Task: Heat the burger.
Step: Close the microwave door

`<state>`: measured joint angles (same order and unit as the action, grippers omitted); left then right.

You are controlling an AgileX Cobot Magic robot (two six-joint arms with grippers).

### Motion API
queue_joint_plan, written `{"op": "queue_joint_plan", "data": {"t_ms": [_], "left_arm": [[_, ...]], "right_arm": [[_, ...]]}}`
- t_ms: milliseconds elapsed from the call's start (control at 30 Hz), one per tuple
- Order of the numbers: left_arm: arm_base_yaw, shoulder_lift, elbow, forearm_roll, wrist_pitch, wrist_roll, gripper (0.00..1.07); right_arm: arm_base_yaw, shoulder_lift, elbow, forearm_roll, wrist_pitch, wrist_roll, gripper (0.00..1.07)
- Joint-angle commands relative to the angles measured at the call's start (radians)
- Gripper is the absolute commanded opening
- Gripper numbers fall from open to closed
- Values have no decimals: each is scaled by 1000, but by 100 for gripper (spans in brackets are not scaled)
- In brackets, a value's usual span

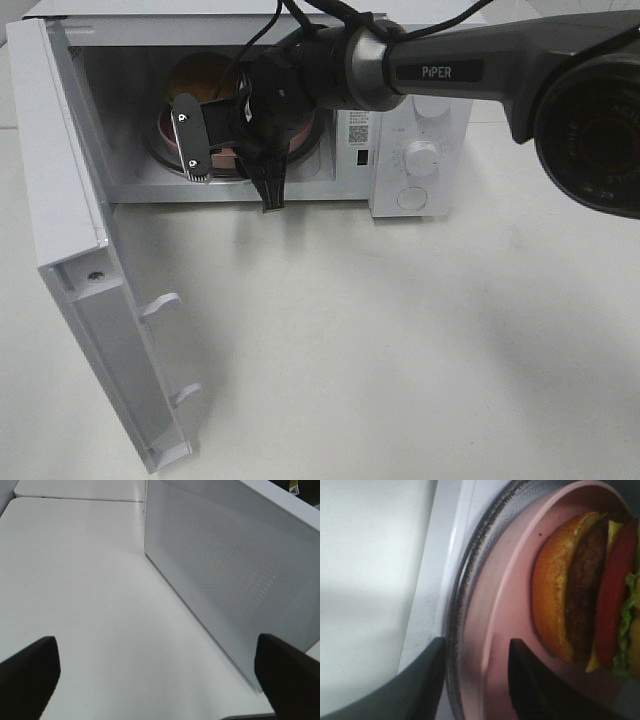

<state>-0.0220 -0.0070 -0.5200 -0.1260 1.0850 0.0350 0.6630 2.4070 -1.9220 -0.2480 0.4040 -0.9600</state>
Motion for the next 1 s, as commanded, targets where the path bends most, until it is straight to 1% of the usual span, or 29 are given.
{"op": "queue_joint_plan", "data": {"t_ms": [33, 67, 100, 133, 167, 200, 233, 267, 300, 333, 367, 400, 433, 467, 533, 567, 600, 667, 700, 733, 800, 833, 867, 900, 933, 967, 1000], "left_arm": [[3, -15, 2, 2, -14, -4, 98], [3, -15, 2, 2, -14, -4, 98], [3, -15, 2, 2, -14, -4, 98], [3, -15, 2, 2, -14, -4, 98], [3, -15, 2, 2, -14, -4, 98], [3, -15, 2, 2, -14, -4, 98], [3, -15, 2, 2, -14, -4, 98], [3, -15, 2, 2, -14, -4, 98], [3, -15, 2, 2, -14, -4, 98], [3, -15, 2, 2, -14, -4, 98], [3, -15, 2, 2, -14, -4, 98], [3, -15, 2, 2, -14, -4, 98], [3, -15, 2, 2, -14, -4, 98], [3, -15, 2, 2, -14, -4, 98], [3, -15, 2, 2, -14, -4, 98], [3, -15, 2, 2, -14, -4, 98], [3, -15, 2, 2, -14, -4, 98], [3, -15, 2, 2, -14, -4, 98], [3, -15, 2, 2, -14, -4, 98], [3, -15, 2, 2, -14, -4, 98], [3, -15, 2, 2, -14, -4, 98], [3, -15, 2, 2, -14, -4, 98], [3, -15, 2, 2, -14, -4, 98], [3, -15, 2, 2, -14, -4, 98], [3, -15, 2, 2, -14, -4, 98], [3, -15, 2, 2, -14, -4, 98], [3, -15, 2, 2, -14, -4, 98]], "right_arm": [[4, -28, 20, 3, 5, 9, 44], [4, -47, 49, 3, 1, 9, 47], [4, -47, 49, 3, 1, 9, 47], [4, -58, 67, 3, -4, 9, 49], [4, -83, 105, 3, -25, 9, 56], [4, -83, 105, 3, -25, 9, 56], [4, -96, 127, 4, -39, 9, 60], [4, -119, 165, 12, -59, 9, 69], [4, -119, 165, 12, -59, 9, 69], [4, -143, 194, 22, -74, 9, 76], [4, -143, 194, 22, -74, 9, 76], [4, -165, 224, 22, -89, 9, 82], [4, -178, 241, 22, -99, 9, 83], [4, -178, 241, 22, -99, 9, 83], [4, -215, 296, 22, -121, 9, 83], [4, -215, 296, 22, -121, 9, 83], [4, -238, 331, 22, -129, 9, 83], [4, -251, 347, 22, -129, 9, 82], [4, -279, 387, 22, -135, 9, 82], [4, -279, 387, 22, -135, 9, 82], [4, -317, 444, 21, -146, 11, 81], [4, -317, 444, 21, -146, 11, 81], [4, -348, 490, 21, -159, 12, 81], [4, -348, 490, 21, -159, 12, 81], [4, -365, 508, 21, -164, 12, 81], [4, -394, 549, 21, -173, 12, 81], [4, -394, 549, 21, -173, 12, 81]]}}
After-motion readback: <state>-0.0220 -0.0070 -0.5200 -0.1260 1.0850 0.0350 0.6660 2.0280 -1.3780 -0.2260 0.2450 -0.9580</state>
